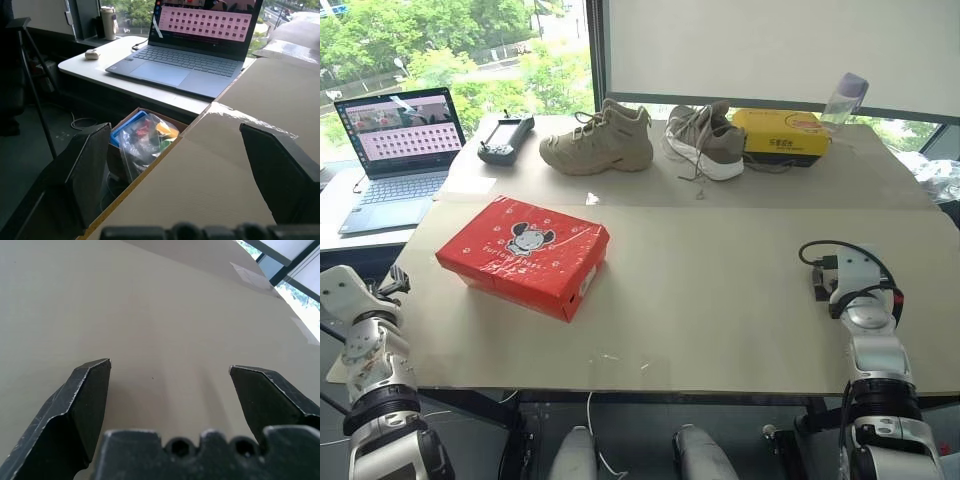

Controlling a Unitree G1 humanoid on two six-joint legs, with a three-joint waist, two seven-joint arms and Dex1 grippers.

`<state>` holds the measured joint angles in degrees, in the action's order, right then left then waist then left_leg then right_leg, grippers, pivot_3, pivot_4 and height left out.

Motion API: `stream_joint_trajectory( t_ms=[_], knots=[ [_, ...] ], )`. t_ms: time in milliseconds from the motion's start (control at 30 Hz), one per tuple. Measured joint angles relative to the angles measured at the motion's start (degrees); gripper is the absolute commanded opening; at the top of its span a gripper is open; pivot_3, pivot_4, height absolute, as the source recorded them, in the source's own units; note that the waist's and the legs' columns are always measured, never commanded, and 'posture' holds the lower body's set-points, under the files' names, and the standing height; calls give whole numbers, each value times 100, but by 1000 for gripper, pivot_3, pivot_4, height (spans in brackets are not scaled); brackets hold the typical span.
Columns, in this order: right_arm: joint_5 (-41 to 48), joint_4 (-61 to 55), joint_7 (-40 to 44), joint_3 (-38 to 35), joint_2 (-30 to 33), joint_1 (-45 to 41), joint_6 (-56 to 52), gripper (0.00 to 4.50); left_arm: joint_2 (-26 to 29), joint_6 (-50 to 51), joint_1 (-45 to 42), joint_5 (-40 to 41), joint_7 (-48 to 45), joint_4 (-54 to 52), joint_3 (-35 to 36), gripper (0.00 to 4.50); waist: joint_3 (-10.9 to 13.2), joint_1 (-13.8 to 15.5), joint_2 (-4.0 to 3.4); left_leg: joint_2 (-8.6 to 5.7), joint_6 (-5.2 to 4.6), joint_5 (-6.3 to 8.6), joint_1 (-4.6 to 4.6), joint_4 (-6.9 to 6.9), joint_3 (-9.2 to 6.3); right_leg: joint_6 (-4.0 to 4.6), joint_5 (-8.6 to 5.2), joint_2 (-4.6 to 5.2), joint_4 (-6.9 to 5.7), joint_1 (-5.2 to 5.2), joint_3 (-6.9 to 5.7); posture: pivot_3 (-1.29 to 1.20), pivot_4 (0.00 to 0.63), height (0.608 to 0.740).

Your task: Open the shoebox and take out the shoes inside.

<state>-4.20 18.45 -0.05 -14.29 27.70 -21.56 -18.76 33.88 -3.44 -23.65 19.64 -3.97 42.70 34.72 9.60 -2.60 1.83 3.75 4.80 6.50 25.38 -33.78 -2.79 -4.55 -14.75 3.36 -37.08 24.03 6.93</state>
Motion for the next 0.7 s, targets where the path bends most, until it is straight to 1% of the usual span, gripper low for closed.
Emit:
stream_joint_trajectory(
  t_ms=[67, 100, 133, 167, 200, 233, 300, 333, 400, 433, 467, 533, 567, 667, 700],
  knots=[
    [11, -8, 26, 0, 1, 1, -7, 4500, 1, -7, -17, -8, -80, 20, -35, 4423, 0, 2, 0, 0, 0, 0, 0, 0, 0, 0, 0, 0, 0, 0, 0, 0, 150, 712],
    [66, -52, 178, 20, 11, 0, -49, 4500, 67, -18, -73, -41, -402, 126, -182, 4423, 0, 1, 0, 0, 0, 0, 0, -1, 0, 0, 0, -1, -1, 0, -1, 0, 150, 712],
    [111, -118, 351, 68, 32, -9, -73, 3989, 132, -27, -140, -83, -688, 199, -337, 4500, 0, 4, 0, 0, 0, 0, 1, -2, -1, 0, 0, -3, -3, 1, -1, 0, 150, 712],
    [177, -249, 631, 213, 74, -25, -121, 3841, 218, -37, -237, -137, -1069, 290, -509, 4500, 0, 2, 0, 0, -1, -3, 1, -3, -1, 1, 1, -3, -5, 1, -1, 0, 150, 712],
    [304, -492, 1086, 431, 144, -38, -204, 3470, 374, -36, -373, -141, -1612, 391, -697, 4500, 1, -4, 2, 1, -1, -5, 3, -3, -1, 4, 3, -4, -6, 3, -1, 0, 150, 712],
    [408, -707, 1412, 577, 177, -43, -256, 3226, 492, -40, -483, -139, -1949, 454, -782, 4500, 2, -8, 3, 3, -1, -5, 4, -2, -2, 5, 3, -5, -5, 3, -2, 0, 150, 712],
    [729, -1268, 2238, 930, 331, -44, -487, 2416, 847, -45, -757, -140, -2767, 638, -960, 4500, 2, -51, 3, 4, -1, -6, 4, -2, 0, 5, 4, -5, -4, 4, 0, 0, 150, 712],
    [888, -1559, 2643, 1103, 419, -56, -671, 2166, 1043, -51, -880, -155, -3178, 752, -1060, 4247, 2, -71, 3, 4, -1, -6, 5, -2, 0, 5, 3, -5, -5, 4, 0, 0, 150, 712],
    [1115, -2005, 3340, 1502, 616, -128, -955, 1434, 1365, -97, -1071, -261, -3878, 975, -1290, 3747, 2, -103, 3, 5, -1, -6, 6, 2, 0, 3, 1, -5, -3, 7, -1, 0, 150, 712],
    [1208, -2231, 3769, 1797, 705, -234, -1083, 1144, 1505, -180, -1206, -381, -4276, 1160, -1453, 3412, 2, -117, 2, 6, -1, -5, 9, 5, 0, 3, -1, -5, -4, 10, -2, 0, 150, 712],
    [1253, -2398, 4089, 2075, 723, -354, -1164, 723, 1594, -213, -1337, -466, -4554, 1348, -1591, 2982, 2, -123, 2, 7, -1, -5, 10, 5, -1, 3, -1, -6, -4, 13, -4, 0, 150, 712],
    [1339, -2532, 4525, 2560, 578, -645, -1204, 119, 1663, -282, -1531, -634, -4934, 1650, -1792, 2305, 2, -133, 3, 10, -1, -5, 14, 4, -4, 4, -2, -8, -6, 16, -8, 0, 150, 712],
    [1333, -2503, 4679, 2833, 391, -864, -1204, 0, 1693, -306, -1645, -731, -5118, 1820, -1902, 1931, 5, -139, 7, 12, -2, -6, 16, 3, -3, 4, -1, -10, -6, 19, -8, 0, 150, 712],
    [1188, -2236, 4855, 3486, -159, -1407, -1169, 0, 1720, -395, -1929, -915, -5484, 2086, -2112, 833, 10, -130, 18, 13, -2, -6, 25, -2, -7, 4, -1, -11, -9, 24, -14, 0, 150, 712],
    [1134, -2168, 4872, 3607, -230, -1492, -1144, 0, 1729, -411, -1975, -938, -5549, 2114, -2133, 537, 10, -120, 19, 12, -2, -6, 32, -4, -8, 4, -1, -10, -9, 25, -15, 0, 150, 712]
  ],
)
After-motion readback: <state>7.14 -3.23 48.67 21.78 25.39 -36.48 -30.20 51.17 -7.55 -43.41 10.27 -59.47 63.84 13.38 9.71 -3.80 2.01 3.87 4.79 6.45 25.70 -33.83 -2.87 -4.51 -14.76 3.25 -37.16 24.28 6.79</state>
